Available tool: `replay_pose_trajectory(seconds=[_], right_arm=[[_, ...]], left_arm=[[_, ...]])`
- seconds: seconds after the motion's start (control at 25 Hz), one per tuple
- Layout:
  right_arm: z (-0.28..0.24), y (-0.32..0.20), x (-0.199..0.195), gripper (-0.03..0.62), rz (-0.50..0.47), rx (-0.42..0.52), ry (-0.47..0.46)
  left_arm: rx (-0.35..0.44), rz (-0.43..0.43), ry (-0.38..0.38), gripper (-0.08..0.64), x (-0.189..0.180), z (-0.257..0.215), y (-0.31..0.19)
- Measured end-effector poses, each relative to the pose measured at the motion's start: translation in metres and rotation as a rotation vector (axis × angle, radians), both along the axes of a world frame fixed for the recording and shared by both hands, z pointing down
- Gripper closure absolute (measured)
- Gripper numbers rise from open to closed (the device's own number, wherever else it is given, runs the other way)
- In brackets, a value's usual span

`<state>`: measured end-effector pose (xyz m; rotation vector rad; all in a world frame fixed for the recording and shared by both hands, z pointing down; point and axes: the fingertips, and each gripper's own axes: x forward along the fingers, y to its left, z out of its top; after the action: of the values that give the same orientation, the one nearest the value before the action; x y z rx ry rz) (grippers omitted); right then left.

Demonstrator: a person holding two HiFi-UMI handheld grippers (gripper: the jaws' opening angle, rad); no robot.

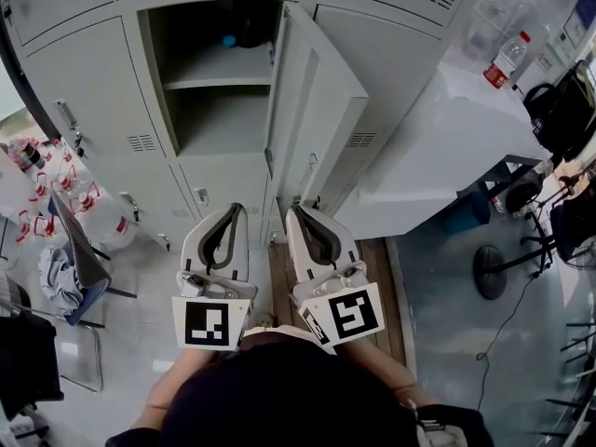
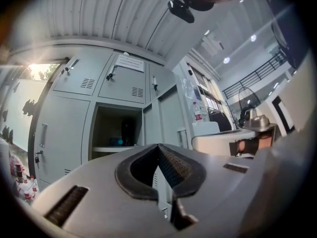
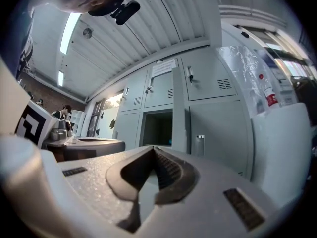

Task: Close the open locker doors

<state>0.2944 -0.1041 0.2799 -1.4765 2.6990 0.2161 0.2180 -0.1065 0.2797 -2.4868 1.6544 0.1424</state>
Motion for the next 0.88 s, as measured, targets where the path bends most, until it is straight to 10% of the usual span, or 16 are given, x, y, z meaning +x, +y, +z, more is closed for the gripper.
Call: replay_pose_trajectory(seconds=[0.48,0.88], right_arm=[[0.013,-0.013,0.067,0.591,0.000,-0.032,-0.005],[0.028,-0.021,0.050,0.588,-0.309,-0.106,-0.009]], left_arm=[[-0.008,0.037,0.007,0.557,0.053,0.009,-0.002],[-0.007,0.037,0.001,0.557,0.066,0.011,-0.007]])
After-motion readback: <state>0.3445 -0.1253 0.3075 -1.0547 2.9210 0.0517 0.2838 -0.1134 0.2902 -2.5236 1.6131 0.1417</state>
